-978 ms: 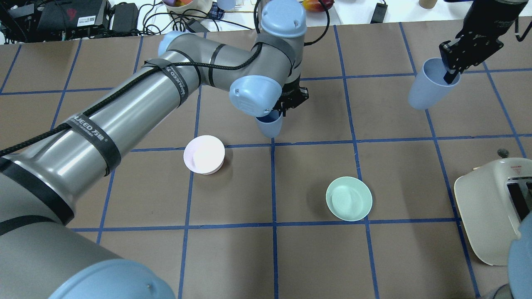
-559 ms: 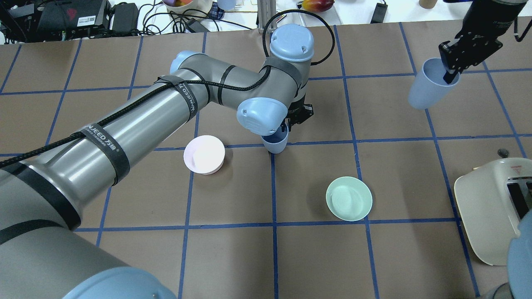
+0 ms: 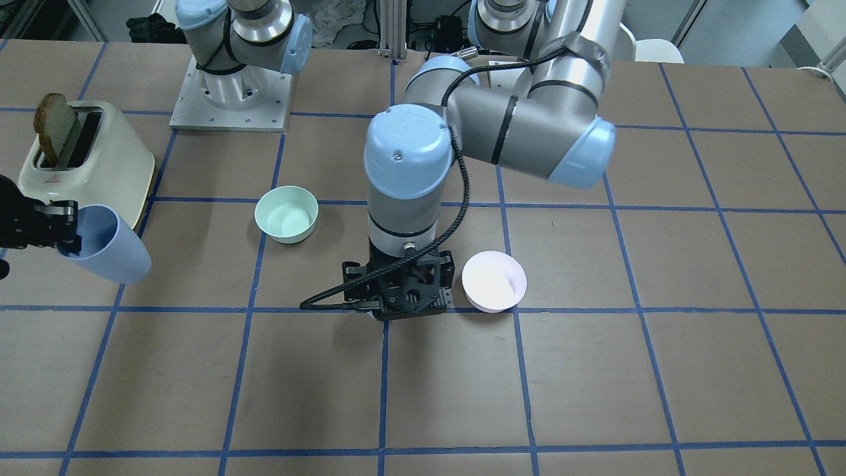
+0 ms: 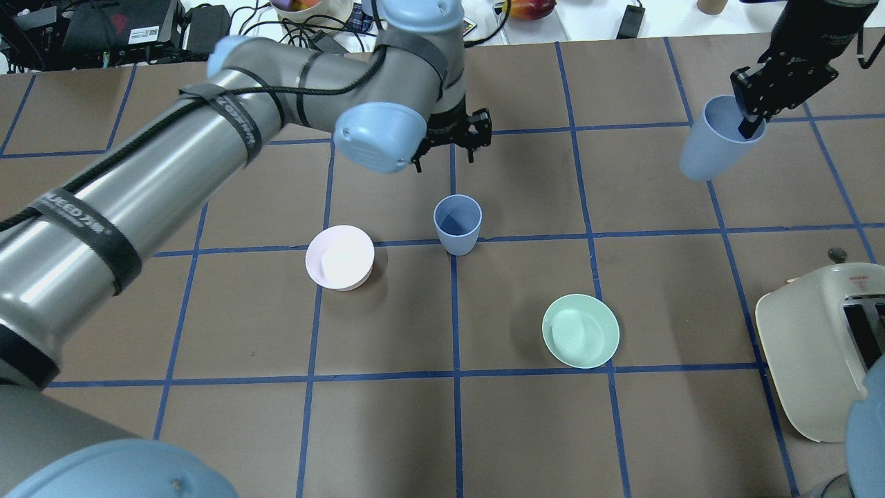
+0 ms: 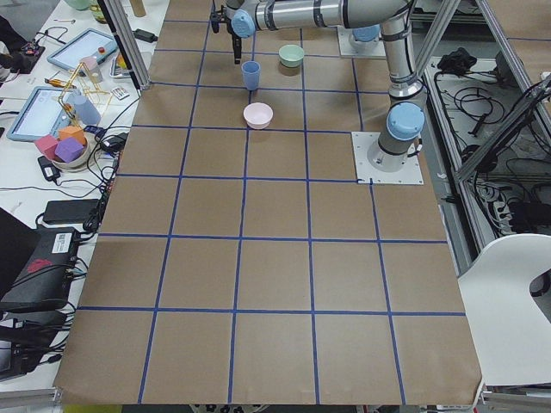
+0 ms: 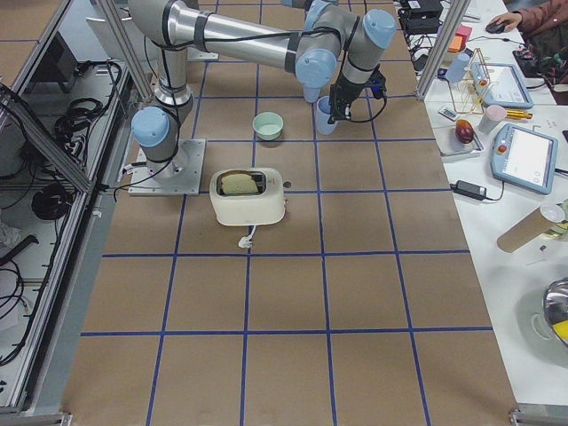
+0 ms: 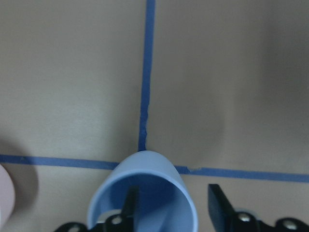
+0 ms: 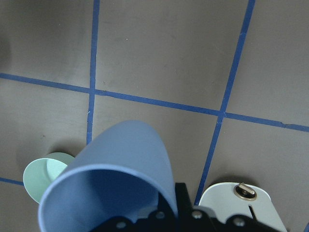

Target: Stack blue cups with both arms

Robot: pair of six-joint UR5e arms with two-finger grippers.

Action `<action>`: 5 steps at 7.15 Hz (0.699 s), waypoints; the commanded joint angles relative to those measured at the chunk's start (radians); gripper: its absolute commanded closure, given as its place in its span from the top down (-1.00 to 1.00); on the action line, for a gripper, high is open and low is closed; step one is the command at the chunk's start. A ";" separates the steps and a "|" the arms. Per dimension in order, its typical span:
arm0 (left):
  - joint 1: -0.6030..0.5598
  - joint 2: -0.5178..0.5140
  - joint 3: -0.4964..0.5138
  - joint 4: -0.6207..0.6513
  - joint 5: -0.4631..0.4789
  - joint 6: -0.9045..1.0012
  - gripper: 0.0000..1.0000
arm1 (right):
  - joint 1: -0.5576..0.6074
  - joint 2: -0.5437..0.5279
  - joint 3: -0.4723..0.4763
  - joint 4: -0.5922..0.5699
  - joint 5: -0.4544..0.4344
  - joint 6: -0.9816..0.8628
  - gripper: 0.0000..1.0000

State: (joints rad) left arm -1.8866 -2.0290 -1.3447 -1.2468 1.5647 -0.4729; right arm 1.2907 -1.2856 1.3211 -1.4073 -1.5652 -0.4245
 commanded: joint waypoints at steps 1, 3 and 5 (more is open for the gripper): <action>0.140 0.108 0.102 -0.278 -0.043 0.141 1.00 | 0.086 -0.014 -0.006 -0.002 0.004 0.114 -1.00; 0.202 0.249 0.095 -0.489 -0.031 0.154 1.00 | 0.223 -0.021 -0.022 -0.031 0.042 0.275 -1.00; 0.225 0.357 0.088 -0.542 -0.031 0.158 1.00 | 0.384 -0.008 -0.014 -0.081 0.063 0.528 -1.00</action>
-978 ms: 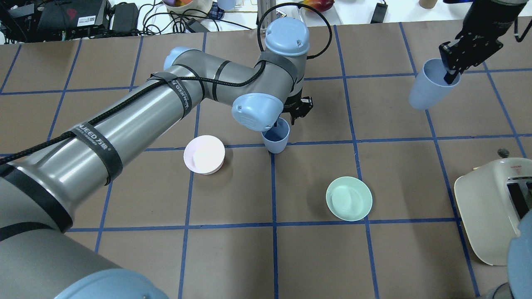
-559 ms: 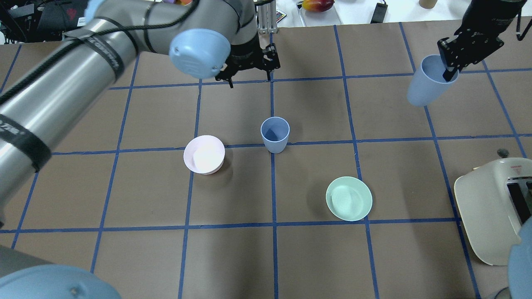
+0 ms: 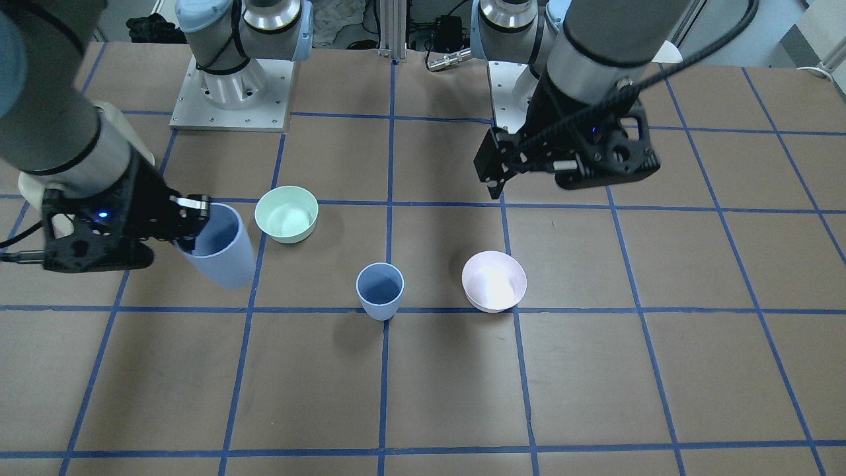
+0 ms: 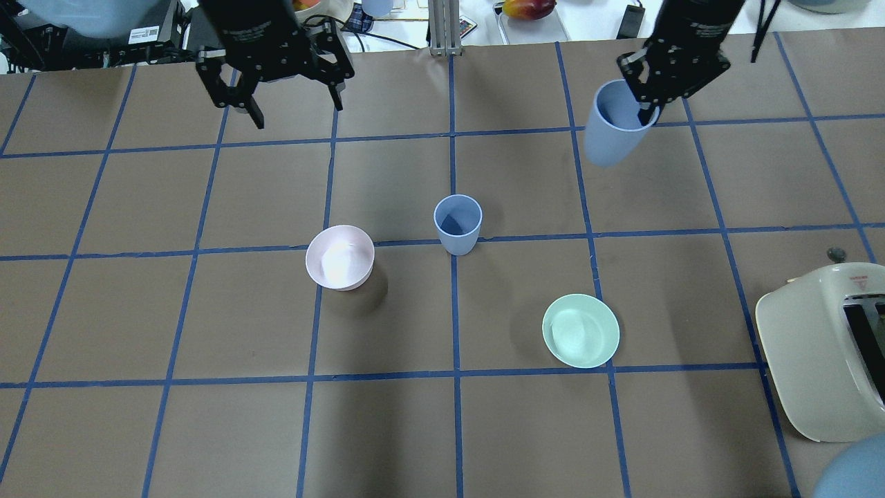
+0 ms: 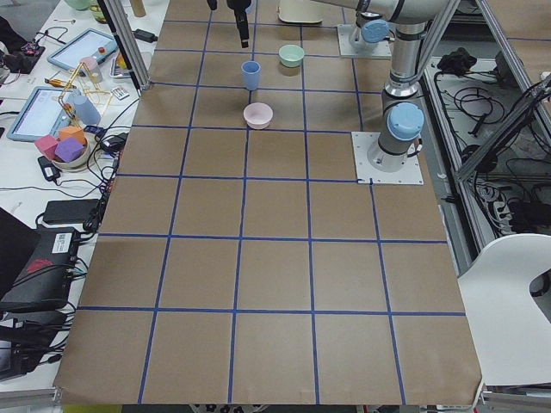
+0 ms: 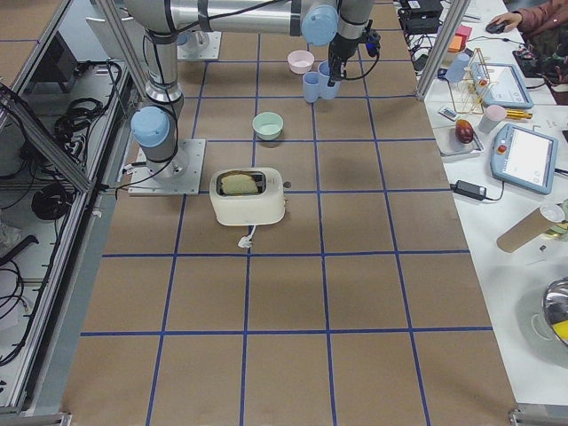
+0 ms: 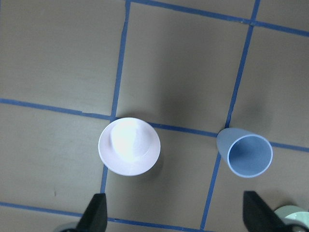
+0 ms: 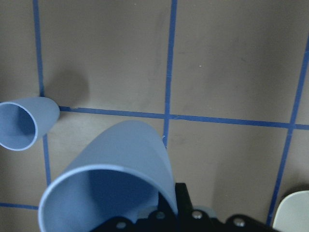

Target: Stack blue cups with both arms

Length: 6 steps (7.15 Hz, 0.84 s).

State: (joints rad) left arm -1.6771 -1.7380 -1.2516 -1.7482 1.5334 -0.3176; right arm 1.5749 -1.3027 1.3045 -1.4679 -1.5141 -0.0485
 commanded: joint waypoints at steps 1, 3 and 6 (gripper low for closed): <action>0.029 0.084 -0.084 -0.043 -0.004 -0.011 1.00 | 0.175 0.028 0.009 -0.025 0.012 0.252 -1.00; 0.037 0.146 -0.242 0.154 0.001 0.082 0.97 | 0.244 0.084 0.012 -0.134 0.014 0.332 -1.00; 0.042 0.146 -0.275 0.276 0.048 0.232 1.00 | 0.267 0.148 0.012 -0.144 0.031 0.377 -1.00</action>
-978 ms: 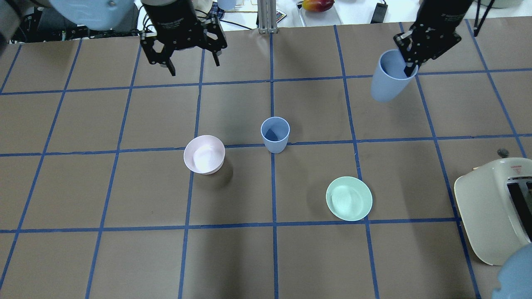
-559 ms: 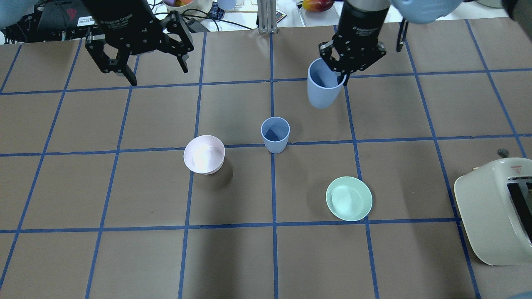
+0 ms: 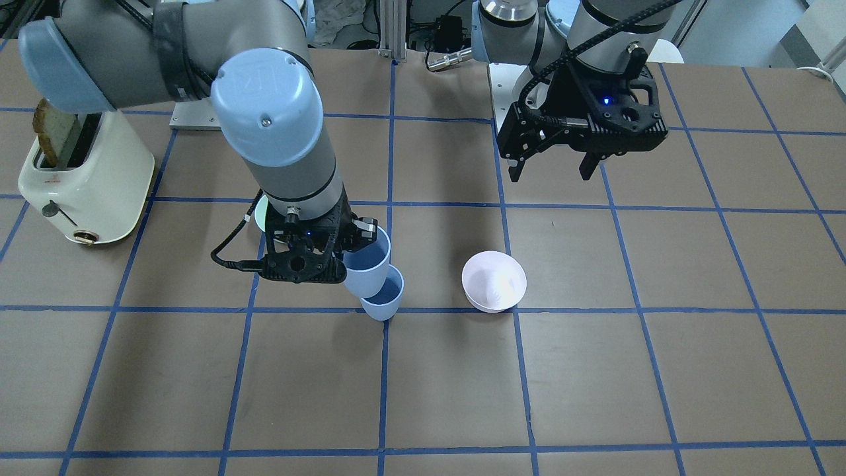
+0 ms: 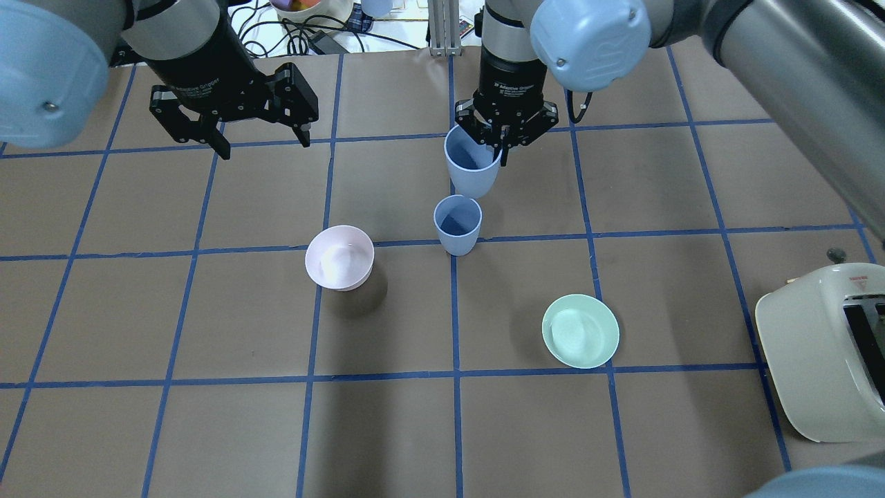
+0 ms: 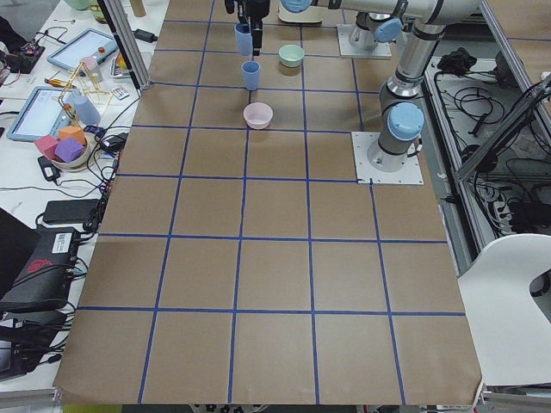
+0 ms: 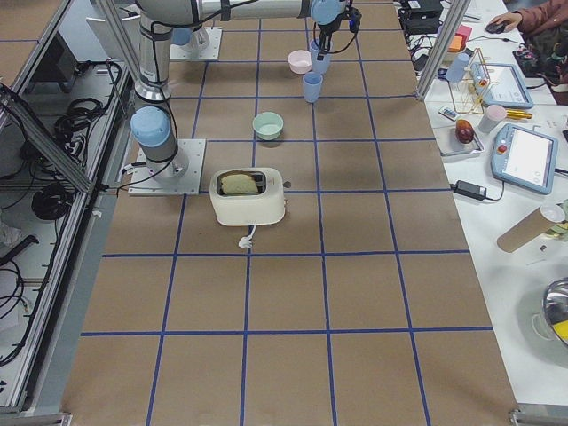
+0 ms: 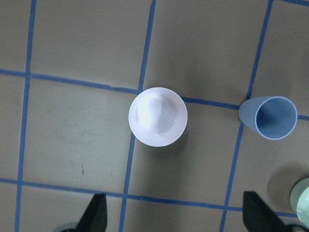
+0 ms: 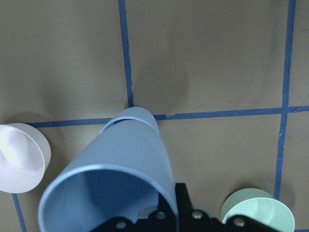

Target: Stack blue cups with both arms

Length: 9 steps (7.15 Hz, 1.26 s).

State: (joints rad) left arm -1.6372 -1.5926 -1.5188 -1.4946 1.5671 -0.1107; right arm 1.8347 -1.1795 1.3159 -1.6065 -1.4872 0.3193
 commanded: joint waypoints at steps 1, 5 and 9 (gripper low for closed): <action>0.002 0.000 -0.005 0.022 0.014 0.025 1.00 | 0.008 0.044 0.000 -0.018 0.004 0.009 -1.00; 0.000 0.000 -0.004 0.022 0.016 0.023 1.00 | 0.011 0.041 0.016 0.032 0.050 0.035 -1.00; 0.004 0.000 -0.003 0.027 0.013 0.023 1.00 | 0.012 0.044 0.029 0.019 0.048 0.034 -1.00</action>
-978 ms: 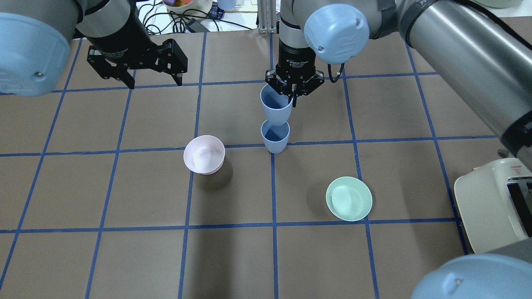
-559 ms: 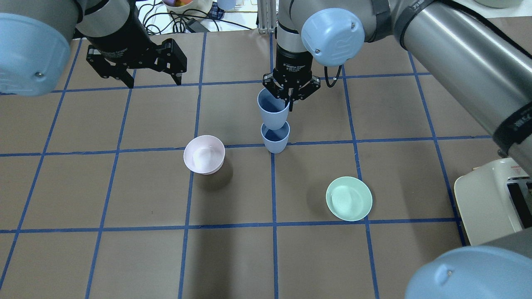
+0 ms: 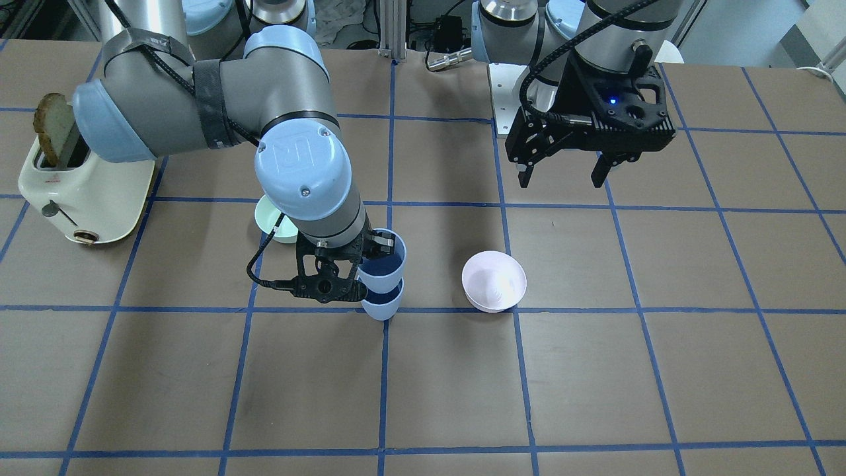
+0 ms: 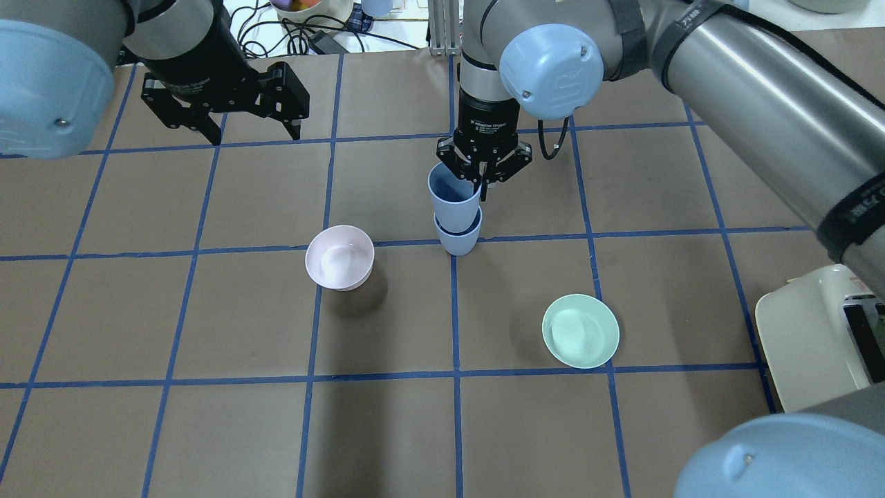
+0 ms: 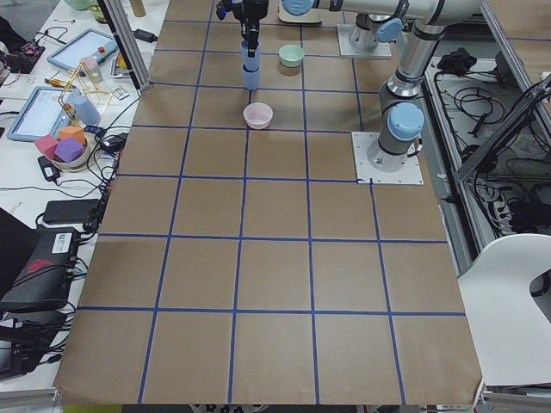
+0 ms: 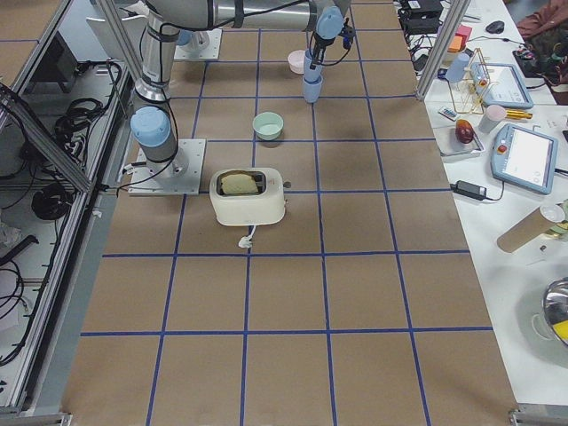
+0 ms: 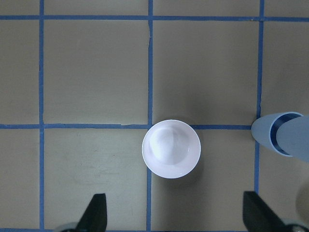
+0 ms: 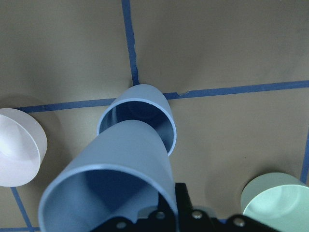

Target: Stack blue cups with both arms

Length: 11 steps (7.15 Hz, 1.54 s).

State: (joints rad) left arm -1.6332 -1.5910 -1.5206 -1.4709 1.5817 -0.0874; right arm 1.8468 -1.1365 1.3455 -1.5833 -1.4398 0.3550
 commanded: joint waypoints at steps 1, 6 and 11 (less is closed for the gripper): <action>-0.001 0.002 -0.004 0.000 0.000 0.000 1.00 | 0.000 0.001 0.001 -0.006 -0.008 -0.011 0.98; -0.001 0.000 0.002 0.000 0.000 0.000 1.00 | -0.053 -0.044 -0.025 -0.003 -0.011 -0.036 1.00; -0.001 0.002 -0.003 0.000 0.000 -0.002 1.00 | -0.319 -0.267 0.053 0.095 -0.140 -0.396 1.00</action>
State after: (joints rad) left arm -1.6337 -1.5893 -1.5240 -1.4715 1.5820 -0.0889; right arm 1.5837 -1.3509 1.3641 -1.5246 -1.5550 -0.0061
